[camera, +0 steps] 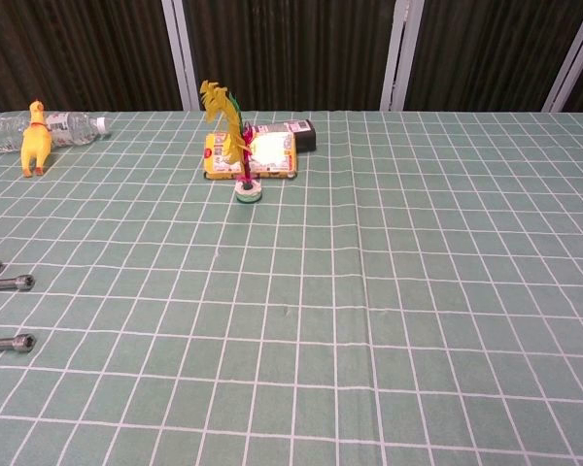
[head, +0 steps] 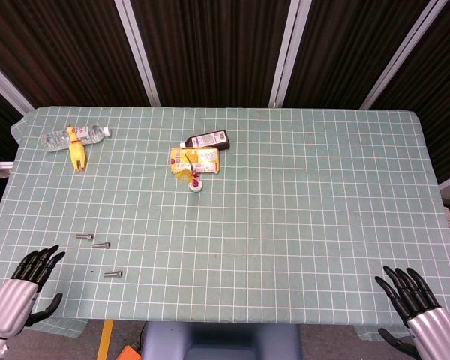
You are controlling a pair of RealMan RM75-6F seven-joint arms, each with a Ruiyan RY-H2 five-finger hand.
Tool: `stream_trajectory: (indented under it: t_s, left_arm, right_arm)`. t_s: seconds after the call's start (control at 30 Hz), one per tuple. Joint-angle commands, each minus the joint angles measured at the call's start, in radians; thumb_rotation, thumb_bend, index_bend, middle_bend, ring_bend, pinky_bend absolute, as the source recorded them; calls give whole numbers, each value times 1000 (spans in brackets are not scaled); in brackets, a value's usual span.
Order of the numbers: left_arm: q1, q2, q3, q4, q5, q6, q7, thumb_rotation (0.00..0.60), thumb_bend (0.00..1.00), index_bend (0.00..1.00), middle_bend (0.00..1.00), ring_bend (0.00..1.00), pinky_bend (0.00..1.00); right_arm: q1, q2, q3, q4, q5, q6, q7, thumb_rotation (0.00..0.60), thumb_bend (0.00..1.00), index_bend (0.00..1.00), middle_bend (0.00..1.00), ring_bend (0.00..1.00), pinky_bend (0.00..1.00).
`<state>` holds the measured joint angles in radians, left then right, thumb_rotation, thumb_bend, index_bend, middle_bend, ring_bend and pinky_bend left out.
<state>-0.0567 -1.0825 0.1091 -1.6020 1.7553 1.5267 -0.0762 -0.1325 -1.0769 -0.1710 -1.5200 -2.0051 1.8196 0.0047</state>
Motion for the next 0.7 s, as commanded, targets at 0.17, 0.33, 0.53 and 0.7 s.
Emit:
stream_trajectory:
  t_s: [0.17, 0.33, 0.53, 0.7]
  left_arm:
    - [-45, -48, -13, 55, -27, -63, -113, 600, 424, 0, 26, 8, 164]
    - [-120, -171, -99, 159, -144, -170, -202, 600, 444, 102, 717, 695, 908]
    - [-205, -331, -180, 387, -263, -292, -182, 600, 449, 350, 1000, 997, 1000]
    - [-222, -413, -177, 531, -285, -325, -189, 600, 449, 431, 1000, 1000, 1000]
  right_arm:
    - [-3, 0, -9, 1, -12, -8, -8, 600, 180, 0, 0, 0, 0]
    - [2, -6, -10, 1, -15, -28, -22, 600, 180, 0, 0, 0, 0]
    - [5, -6, -2, -6, 5, -41, -27, 600, 180, 0, 0, 0, 0]
    - [-4, -7, -2, -2, 3, -26, -35, 600, 180, 0, 0, 0, 0]
